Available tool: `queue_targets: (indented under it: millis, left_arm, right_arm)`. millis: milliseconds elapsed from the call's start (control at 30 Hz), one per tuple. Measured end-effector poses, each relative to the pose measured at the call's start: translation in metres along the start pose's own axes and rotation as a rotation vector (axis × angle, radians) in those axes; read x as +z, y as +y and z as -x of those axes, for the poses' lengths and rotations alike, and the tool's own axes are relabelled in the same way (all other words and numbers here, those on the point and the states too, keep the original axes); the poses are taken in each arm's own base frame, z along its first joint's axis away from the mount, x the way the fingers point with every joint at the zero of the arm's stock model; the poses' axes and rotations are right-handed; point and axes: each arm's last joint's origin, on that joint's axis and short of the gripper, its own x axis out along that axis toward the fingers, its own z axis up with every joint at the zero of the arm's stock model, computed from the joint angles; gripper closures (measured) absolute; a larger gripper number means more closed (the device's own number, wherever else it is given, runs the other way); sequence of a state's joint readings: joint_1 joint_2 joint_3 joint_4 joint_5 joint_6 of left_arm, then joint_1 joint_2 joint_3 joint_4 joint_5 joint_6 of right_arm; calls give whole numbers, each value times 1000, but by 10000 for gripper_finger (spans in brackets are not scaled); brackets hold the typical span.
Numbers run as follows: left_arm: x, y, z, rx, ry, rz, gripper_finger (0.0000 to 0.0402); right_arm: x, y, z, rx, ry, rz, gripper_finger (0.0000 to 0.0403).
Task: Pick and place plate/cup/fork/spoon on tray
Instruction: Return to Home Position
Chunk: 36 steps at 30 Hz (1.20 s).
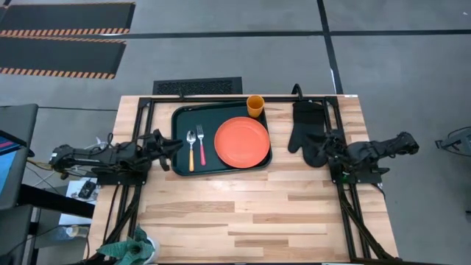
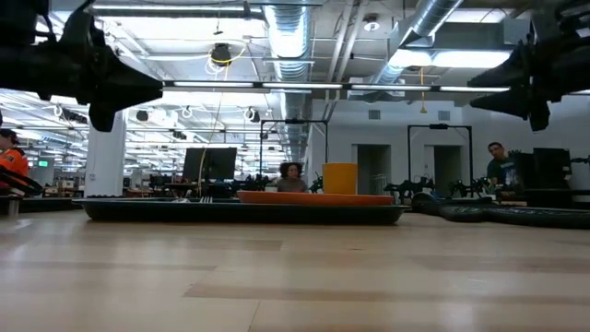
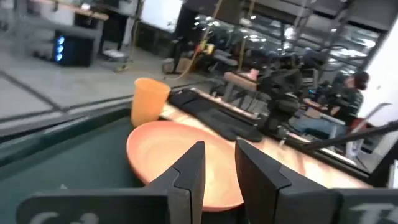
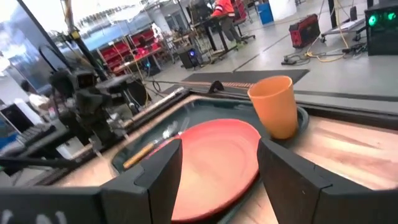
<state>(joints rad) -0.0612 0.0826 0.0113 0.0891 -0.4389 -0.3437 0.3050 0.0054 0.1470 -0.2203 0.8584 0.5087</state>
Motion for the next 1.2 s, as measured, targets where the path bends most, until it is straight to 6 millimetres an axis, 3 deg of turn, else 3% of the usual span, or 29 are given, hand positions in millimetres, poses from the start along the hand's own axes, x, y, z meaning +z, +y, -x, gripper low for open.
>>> queue_targets:
  millis: [233, 1200]
  left_arm:
    - [-2, 0, 0, -13, 21, 33, 326]
    - [-3, -1, -1, -32, 31, -42, 326]
  right_arm:
    - [-18, -4, -4, -1, 33, -4, 171]
    - [-19, -5, -5, -9, 36, 42, 171]
